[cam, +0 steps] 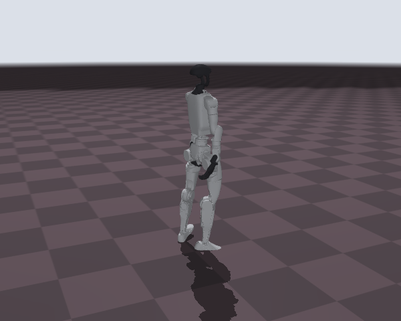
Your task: In place motions
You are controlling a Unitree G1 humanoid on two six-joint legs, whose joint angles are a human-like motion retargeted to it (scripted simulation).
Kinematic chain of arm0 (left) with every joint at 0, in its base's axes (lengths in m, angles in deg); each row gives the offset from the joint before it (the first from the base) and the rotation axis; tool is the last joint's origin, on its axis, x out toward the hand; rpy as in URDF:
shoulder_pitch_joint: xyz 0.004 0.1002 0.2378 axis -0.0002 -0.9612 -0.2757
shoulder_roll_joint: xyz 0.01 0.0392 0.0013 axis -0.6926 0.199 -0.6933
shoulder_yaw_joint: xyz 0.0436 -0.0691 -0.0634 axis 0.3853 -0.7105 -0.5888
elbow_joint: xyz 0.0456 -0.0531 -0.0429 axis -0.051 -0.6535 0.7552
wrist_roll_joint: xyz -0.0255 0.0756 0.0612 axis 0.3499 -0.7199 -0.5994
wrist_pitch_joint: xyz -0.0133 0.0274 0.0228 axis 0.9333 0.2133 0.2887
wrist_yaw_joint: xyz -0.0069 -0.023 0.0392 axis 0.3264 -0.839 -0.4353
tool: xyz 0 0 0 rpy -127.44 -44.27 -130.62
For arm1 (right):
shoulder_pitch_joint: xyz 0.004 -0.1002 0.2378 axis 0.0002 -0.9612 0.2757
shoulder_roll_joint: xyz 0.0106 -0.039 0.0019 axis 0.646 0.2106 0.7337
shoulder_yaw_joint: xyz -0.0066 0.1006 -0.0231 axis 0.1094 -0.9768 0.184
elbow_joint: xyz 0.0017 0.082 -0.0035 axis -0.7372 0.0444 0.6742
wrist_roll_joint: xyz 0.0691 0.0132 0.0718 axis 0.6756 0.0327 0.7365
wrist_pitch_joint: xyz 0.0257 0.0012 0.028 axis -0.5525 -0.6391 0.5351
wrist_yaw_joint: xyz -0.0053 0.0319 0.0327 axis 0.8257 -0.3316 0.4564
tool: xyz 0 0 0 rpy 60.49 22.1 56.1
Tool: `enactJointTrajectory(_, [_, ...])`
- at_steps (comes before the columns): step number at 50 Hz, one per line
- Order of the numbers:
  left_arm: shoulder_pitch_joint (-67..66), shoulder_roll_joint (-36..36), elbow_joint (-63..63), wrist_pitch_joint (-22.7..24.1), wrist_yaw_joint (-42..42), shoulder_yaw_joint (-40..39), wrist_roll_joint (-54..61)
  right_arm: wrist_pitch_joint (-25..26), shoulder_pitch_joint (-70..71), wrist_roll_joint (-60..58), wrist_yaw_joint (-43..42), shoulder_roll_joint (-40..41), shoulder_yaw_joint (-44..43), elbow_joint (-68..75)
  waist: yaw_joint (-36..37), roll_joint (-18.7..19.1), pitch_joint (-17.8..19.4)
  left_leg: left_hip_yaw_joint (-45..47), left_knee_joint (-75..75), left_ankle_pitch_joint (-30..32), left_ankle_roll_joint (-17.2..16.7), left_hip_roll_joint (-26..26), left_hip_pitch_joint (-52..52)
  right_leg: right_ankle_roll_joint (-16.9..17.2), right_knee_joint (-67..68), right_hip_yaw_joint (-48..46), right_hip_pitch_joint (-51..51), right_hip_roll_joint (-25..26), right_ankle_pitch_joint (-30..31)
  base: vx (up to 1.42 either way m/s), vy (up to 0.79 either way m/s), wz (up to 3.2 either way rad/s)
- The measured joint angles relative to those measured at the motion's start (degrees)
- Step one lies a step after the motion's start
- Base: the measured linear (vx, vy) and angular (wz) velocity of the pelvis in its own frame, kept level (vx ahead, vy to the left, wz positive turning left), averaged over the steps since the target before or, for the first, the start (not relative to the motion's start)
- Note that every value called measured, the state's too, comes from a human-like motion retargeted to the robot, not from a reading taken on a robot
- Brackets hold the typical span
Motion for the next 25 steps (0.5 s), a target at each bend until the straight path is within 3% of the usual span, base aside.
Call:
enactJointTrajectory(3, [9.1, 2.5, 4.3, 2.6, -3.5, 4.7, -2.1, 4.9, -7.9, 4.1, -3.7, -3.0, -5.2, 0.0, -0.3, -0.6, 0.1, -1.6, 0.5, 0.2, 0.4, -0.2, -1.0, 0.2, -0.4, -2.0, 0.7, -0.4, -0.3, -0.01, 0.0, 0.4])
enactJointTrajectory(10, [19.4, 6.6, 22.4, 8.1, -6.3, 12.7, -2.2, 2.5, -19.4, 9.3, -9.1, -7.9, -13.7, 0.0, -1.4, -0.3, 0.3, -1.7, 1.1, 0.1, 0.7, -0.2, -2.2, 0.2, -0.4, -2.8, 0.3, -0.8, -0.4, 0.0, 0.0, 0.03])
enactJointTrajectory(15, [19.7, 5.4, 28.0, 12.3, -4.8, 15.5, -3.8, 6.4, -19.7, 15.4, -12.6, -9.3, -13.5, 0.0, -0.5, 0.5, 0.1, -0.3, 1.0, -0.1, 0.6, 0.0, -2.1, 0.1, -0.2, -2.2, -0.7, -0.8, 0.0, 0.0, 0.03, -0.22])
enactJointTrajectory(20, [14.8, 3.6, 23.7, 10.3, -5.0, 14.5, -8.9, 4.2, -11.9, 20.9, -14.0, -5.3, -9.5, 0.0, 0.1, 0.8, -0.3, -0.2, 0.6, 0.0, 0.6, -0.1, -2.1, -0.1, -0.2, -1.5, -1.2, -0.7, 0.2, 0.0, 0.0, 0.0])
enactJointTrajectory(25, [5.7, 1.5, 8.6, 8.0, -3.1, 9.8, -10.7, -1.3, 1.6, 14.8, -3.6, 1.8, -2.2, 0.0, 0.5, 1.3, -0.7, 0.7, -0.4, 0.0, 0.2, -0.2, -0.7, -0.3, 0.2, 0.7, -1.6, -0.1, 0.4, 0.0, -0.01, -0.1])
